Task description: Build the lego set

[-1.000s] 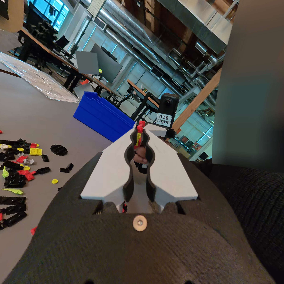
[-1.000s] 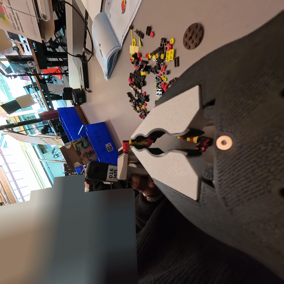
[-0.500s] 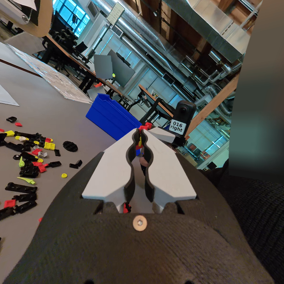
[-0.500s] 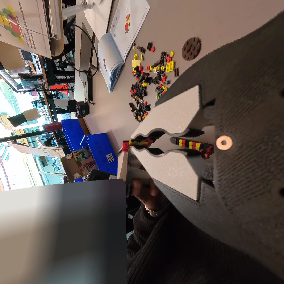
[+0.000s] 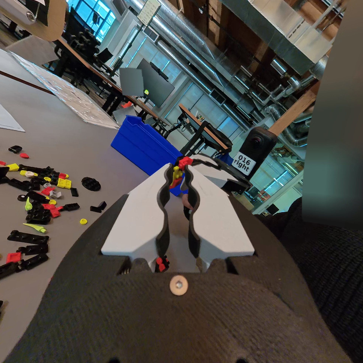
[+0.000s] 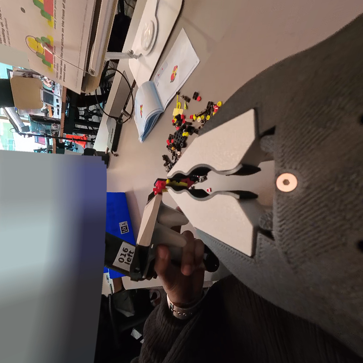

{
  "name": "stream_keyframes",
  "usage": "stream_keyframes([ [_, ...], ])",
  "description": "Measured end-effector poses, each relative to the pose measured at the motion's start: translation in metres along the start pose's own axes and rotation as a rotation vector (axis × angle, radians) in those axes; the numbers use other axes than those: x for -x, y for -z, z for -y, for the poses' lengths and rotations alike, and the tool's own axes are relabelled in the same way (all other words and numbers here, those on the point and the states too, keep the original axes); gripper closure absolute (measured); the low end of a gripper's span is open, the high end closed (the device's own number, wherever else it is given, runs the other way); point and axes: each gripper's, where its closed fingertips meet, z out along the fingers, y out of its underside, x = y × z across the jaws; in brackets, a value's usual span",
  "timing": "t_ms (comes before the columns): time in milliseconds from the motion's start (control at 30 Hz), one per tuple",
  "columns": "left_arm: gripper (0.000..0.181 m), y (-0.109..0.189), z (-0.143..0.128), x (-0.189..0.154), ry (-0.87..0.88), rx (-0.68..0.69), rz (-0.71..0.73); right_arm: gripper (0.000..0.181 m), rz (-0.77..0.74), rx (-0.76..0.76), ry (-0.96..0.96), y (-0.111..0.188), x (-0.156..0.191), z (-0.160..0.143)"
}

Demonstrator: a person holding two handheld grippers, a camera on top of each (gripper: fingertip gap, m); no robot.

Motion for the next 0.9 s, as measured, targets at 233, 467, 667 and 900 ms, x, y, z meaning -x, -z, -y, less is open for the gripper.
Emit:
stream_keyframes([
  [233,0.173,0.001,0.0,-0.001,-0.022,0.01,0.002,0.177,0.012,0.003,0.009,0.001,0.001,0.0],
  [467,0.175,0.002,-0.002,0.006,-0.031,0.025,0.044,0.178,-0.019,0.035,0.057,0.0,-0.001,-0.005],
  [667,0.179,0.003,-0.005,0.016,-0.066,0.052,0.113,0.178,-0.057,0.081,0.109,-0.003,-0.005,-0.013],
  [900,0.178,0.003,-0.009,0.023,-0.058,0.08,0.147,0.177,-0.092,0.134,0.175,-0.006,-0.006,-0.022],
])
